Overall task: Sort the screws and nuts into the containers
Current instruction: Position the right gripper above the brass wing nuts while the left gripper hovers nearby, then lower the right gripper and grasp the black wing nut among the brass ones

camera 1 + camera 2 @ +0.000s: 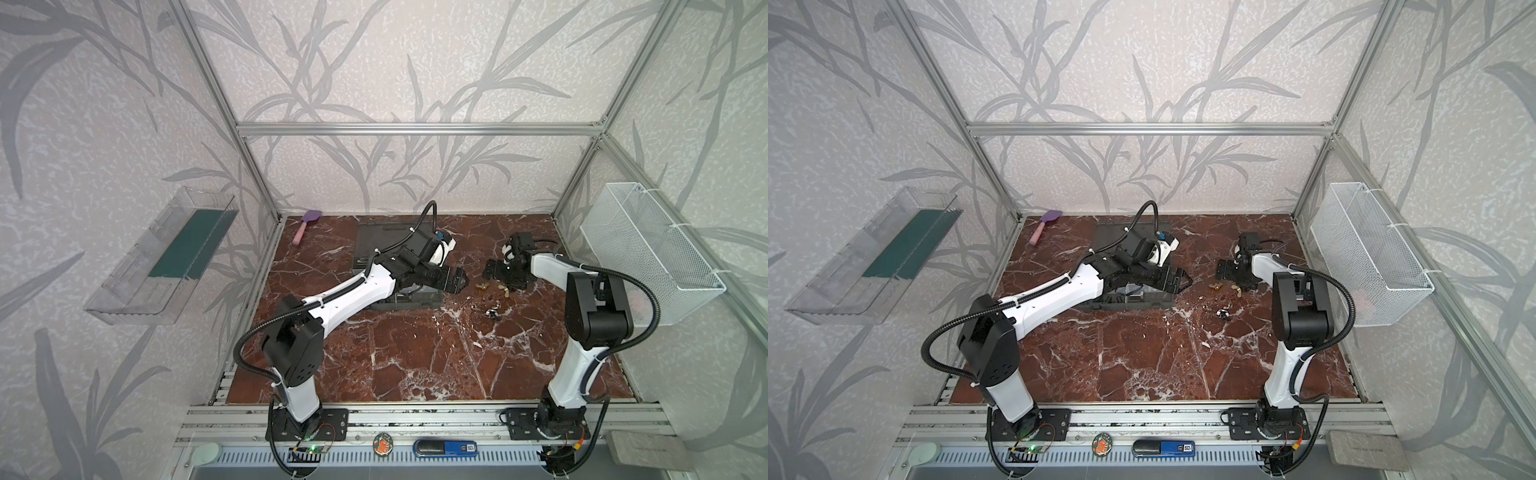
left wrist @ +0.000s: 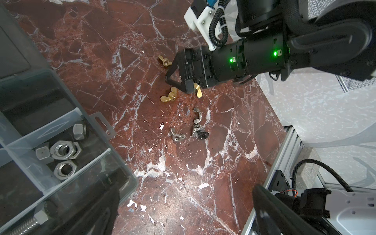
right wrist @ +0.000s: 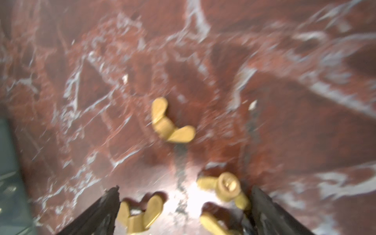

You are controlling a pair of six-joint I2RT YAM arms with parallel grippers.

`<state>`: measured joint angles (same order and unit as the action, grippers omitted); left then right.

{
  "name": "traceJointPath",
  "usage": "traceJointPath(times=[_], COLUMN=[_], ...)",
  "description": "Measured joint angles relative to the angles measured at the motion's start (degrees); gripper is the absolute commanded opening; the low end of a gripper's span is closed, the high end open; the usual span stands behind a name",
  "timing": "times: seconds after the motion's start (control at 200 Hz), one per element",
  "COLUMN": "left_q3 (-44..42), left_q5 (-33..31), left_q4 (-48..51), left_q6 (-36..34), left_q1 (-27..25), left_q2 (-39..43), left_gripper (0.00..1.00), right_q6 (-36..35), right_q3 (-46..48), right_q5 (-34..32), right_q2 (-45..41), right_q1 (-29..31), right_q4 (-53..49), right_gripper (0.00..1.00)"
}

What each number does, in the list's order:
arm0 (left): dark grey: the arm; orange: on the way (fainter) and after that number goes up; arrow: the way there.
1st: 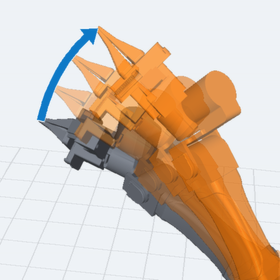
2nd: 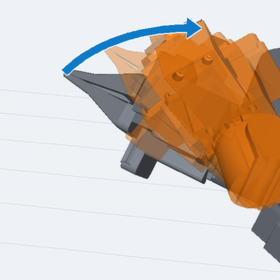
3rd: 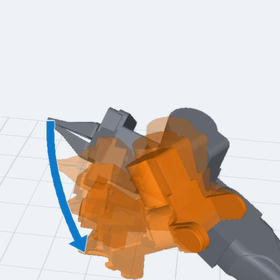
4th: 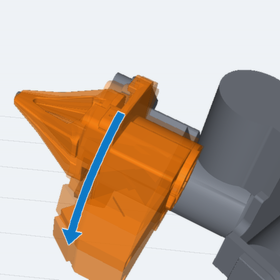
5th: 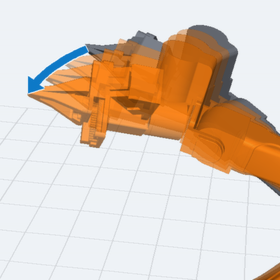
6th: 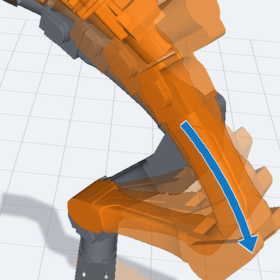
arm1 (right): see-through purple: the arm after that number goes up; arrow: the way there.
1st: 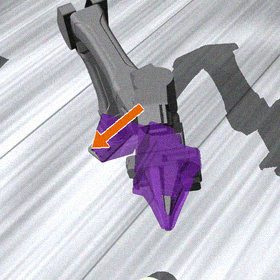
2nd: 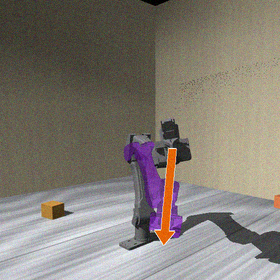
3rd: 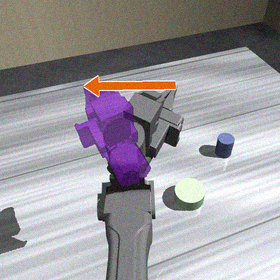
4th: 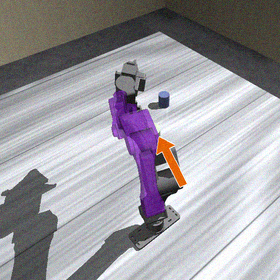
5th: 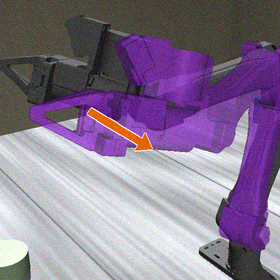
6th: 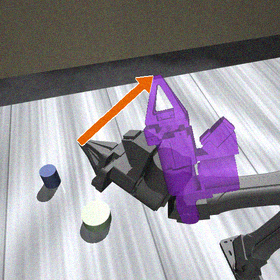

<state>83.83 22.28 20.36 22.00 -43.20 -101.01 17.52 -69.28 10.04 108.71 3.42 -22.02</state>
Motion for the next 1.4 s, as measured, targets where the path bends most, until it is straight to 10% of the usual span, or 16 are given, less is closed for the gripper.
traceJointPath(times=[0.54,1.405], left_q3=[0.0,-0.02], left_q5=[-0.17,-0.15], left_q4=[0.0,-0.04], left_q6=[0.02,0.04], left_q1=[0.02,0.02], left_q2=[0.0,0.44], left_gripper=[1.0,1.0], right_q6=[-1.25,-1.79], right_q3=[1.9,3.21], right_q5=[-6.21,-4.96], right_q2=[-8.59,-2.14], right_q1=[-0.61,-3.56], right_q4=[-3.52,-4.83], right_gripper=[0.92,0.39])
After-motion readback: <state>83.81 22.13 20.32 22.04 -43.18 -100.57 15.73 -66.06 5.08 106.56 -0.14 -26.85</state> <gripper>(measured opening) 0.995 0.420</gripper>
